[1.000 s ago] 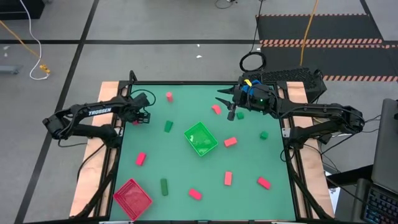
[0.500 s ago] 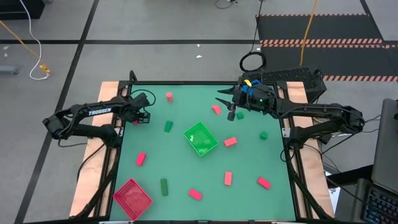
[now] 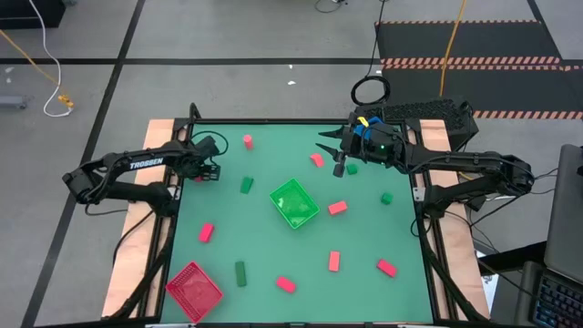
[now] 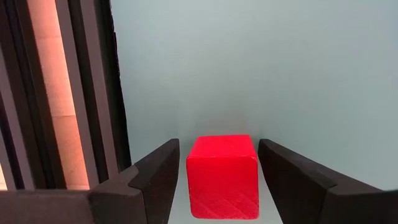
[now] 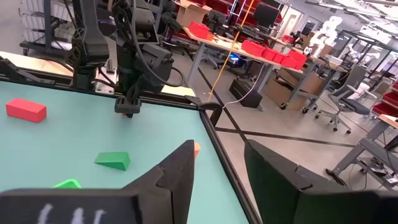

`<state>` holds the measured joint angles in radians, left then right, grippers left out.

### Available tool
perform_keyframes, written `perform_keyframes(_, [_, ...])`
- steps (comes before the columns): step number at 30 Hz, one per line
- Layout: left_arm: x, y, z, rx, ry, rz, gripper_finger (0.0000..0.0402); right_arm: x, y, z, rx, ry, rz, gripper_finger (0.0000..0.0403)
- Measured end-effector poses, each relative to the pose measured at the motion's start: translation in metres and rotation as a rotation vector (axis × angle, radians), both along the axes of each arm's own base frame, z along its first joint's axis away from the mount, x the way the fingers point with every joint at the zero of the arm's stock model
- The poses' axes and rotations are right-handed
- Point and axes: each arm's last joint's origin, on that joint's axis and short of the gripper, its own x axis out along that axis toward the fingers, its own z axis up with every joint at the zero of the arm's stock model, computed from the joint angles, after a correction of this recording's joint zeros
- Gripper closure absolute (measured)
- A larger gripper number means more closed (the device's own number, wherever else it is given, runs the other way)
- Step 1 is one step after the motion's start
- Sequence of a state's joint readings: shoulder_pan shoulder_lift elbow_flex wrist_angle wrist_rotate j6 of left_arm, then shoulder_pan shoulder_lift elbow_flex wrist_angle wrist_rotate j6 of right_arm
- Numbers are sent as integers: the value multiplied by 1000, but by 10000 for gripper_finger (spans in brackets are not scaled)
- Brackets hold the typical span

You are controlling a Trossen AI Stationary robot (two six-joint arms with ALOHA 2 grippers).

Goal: Sort & place blocks by color
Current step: Adjust the light pink block

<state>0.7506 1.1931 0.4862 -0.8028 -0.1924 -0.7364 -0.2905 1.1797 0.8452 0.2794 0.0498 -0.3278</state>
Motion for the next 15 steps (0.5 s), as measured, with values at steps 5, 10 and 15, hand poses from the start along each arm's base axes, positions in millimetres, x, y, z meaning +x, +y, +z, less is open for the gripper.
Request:
perform_keyframes(5, [0, 0, 0, 1, -1, 0, 176, 0, 0, -2, 3, 18, -7, 268])
perform_keyframes(10, [5, 4, 0, 35, -55, -14, 176, -6, -10, -10, 14, 108, -200, 268])
perform_keyframes(15, [20, 15, 5, 103, -235, -82, 176, -17, -31, -17, 81, 150, -355, 260])
